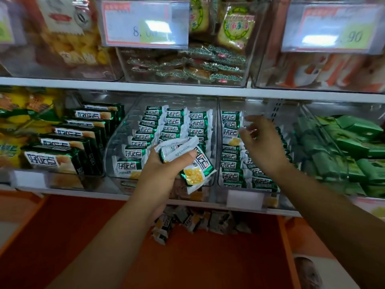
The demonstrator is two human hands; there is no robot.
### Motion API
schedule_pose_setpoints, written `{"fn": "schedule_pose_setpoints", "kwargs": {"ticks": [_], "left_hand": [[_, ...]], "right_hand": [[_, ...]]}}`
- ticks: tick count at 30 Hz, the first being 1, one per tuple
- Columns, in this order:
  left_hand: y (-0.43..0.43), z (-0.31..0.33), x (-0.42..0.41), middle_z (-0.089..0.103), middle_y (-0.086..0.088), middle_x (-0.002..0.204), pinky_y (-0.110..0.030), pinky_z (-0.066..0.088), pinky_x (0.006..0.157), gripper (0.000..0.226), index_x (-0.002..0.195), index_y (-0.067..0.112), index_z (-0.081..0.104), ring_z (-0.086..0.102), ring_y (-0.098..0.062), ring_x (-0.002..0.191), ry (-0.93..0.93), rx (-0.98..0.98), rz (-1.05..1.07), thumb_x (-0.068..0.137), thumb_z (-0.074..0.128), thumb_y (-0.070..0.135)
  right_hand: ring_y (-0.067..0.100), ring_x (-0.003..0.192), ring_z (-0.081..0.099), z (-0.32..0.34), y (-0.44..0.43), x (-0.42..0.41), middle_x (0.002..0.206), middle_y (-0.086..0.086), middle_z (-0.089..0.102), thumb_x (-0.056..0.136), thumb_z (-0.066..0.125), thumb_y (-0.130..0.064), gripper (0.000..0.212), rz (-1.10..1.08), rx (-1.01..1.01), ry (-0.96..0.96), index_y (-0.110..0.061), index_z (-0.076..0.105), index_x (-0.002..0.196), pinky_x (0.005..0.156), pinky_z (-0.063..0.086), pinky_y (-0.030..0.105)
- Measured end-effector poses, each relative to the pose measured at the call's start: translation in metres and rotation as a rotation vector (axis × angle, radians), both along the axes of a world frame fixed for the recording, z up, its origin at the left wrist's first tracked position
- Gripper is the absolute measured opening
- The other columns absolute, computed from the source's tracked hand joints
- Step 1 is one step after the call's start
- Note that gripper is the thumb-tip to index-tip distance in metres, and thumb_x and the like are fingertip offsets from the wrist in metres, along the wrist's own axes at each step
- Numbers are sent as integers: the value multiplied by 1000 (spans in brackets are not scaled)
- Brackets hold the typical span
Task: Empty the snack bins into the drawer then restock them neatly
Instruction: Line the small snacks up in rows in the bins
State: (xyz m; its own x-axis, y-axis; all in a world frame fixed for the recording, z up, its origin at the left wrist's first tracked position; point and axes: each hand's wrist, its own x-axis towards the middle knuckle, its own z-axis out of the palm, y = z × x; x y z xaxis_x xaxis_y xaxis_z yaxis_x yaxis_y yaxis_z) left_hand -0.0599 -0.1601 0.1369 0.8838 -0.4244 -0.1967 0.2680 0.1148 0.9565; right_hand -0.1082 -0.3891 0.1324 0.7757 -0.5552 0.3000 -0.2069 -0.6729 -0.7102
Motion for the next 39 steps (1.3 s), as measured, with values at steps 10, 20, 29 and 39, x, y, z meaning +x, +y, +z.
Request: {"fn": "schedule_pose_setpoints", "kwargs": {"ticks": [10,20,29,39], "left_hand": [[1,5,-23,73,5,110,-47,57,83,62,114,31,56,71,-24,99,-54,-14,-50,60,84,39],[5,-4,9,18,3,162,-29,57,73,80,154,32,19,46,-25,133,90,-35,-14,91,66,17],[3,-14,13,31,10,151,-42,57,84,69,153,25,26,50,-34,128,124,-62,-43,93,59,16],[11,2,-5,19,-14,144,-40,57,90,72,145,-3,29,62,-9,98,-33,37,-157,87,68,12]], "right_hand": [[11,76,70,23,93,-65,106,2,65,84,69,-26,23,338,755,75,-24,60,104,67,56,23],[32,81,59,-10,-32,-4,94,15,57,88,70,-22,22,-38,185,89,-21,62,108,65,48,33],[28,90,58,-41,-36,42,131,13,49,90,67,-30,36,50,-23,240,-24,63,125,86,50,33],[18,78,59,8,16,-14,105,9,58,93,57,-40,33,43,102,47,-23,54,122,61,46,23]]}}
